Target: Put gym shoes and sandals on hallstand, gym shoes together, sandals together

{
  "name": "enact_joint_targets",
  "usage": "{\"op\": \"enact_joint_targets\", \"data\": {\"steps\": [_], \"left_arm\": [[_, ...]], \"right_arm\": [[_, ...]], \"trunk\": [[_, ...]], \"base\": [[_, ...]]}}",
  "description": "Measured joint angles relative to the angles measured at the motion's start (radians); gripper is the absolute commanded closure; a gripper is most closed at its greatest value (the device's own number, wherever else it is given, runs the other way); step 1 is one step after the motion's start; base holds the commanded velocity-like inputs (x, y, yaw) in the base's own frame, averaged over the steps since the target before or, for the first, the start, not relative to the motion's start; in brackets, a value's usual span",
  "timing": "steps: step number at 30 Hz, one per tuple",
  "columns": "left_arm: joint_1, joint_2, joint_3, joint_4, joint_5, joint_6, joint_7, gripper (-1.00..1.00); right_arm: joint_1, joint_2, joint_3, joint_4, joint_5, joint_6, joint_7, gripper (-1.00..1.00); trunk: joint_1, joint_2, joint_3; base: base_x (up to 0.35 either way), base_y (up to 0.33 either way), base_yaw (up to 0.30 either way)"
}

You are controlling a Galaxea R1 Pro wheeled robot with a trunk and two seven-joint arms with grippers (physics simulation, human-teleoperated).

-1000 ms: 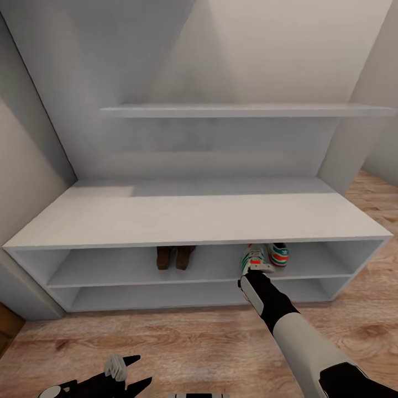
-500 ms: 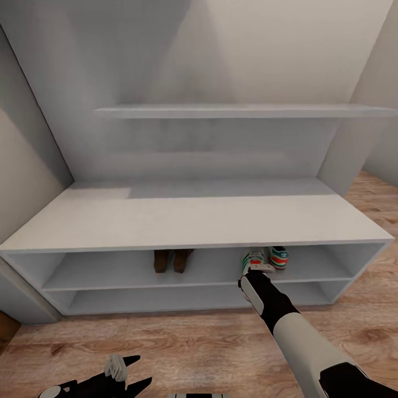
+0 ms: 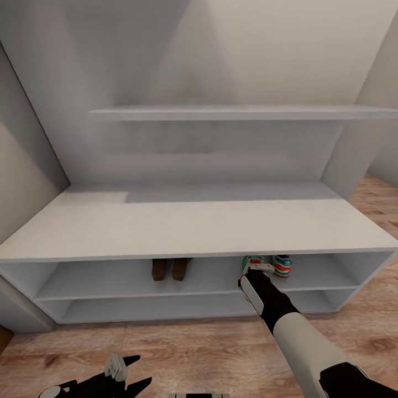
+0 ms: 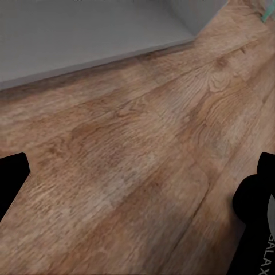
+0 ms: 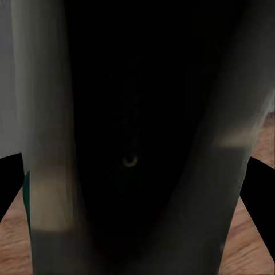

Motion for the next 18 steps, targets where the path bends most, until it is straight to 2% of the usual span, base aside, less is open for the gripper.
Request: {"op": "enact_joint_targets", "data": {"steps": [18], "left_arm": [[0.0, 0.0, 0.0, 0.0, 0.0, 0.0, 0.0, -1.0]], "right_arm": [[0.0, 0.0, 0.0, -0.002, 0.001, -0.001, 0.0, 1.0]], "trunk": [[0.0, 0.0, 0.0]], "base": [[0.072, 0.0, 0.0]]}}
